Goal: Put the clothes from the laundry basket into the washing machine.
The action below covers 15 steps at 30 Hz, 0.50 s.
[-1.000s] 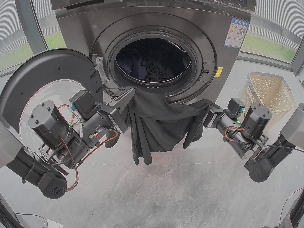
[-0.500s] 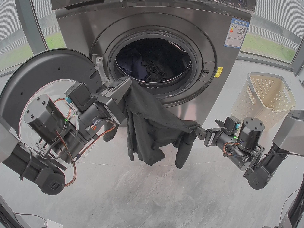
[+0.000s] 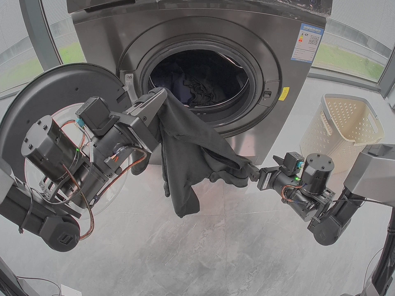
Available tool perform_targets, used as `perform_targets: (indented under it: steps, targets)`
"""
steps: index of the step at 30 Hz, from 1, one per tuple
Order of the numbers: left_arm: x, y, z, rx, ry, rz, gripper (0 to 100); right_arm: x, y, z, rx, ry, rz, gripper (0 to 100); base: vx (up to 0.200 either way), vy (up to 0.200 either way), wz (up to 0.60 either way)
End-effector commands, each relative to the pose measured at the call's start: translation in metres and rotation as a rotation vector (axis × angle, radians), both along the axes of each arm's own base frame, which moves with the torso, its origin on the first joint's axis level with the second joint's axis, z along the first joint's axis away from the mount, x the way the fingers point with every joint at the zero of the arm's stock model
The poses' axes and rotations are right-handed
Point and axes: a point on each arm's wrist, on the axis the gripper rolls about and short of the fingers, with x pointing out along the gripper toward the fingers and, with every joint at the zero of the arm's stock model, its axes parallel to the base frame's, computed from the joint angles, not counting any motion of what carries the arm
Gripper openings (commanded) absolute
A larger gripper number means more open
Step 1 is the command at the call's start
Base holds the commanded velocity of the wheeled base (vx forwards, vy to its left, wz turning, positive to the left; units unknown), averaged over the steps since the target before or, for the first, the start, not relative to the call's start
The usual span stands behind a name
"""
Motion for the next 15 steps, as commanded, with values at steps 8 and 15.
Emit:
perform_targets:
  steps: [8, 15]
  targets:
    - [0.0, 0.001, 0.001, -0.004, -0.005, 0.003, 0, -0.046, -0.023, -0.049, -0.125, 0.24, 0.01, 100, 0.0, 0.0, 0.0]
    - [-0.001, -0.002, 0.001, -0.003, -0.004, -0.007, 0, -0.026, -0.028, -0.04, -0.088, 0.185, -0.034, 100, 0.0, 0.0, 0.0]
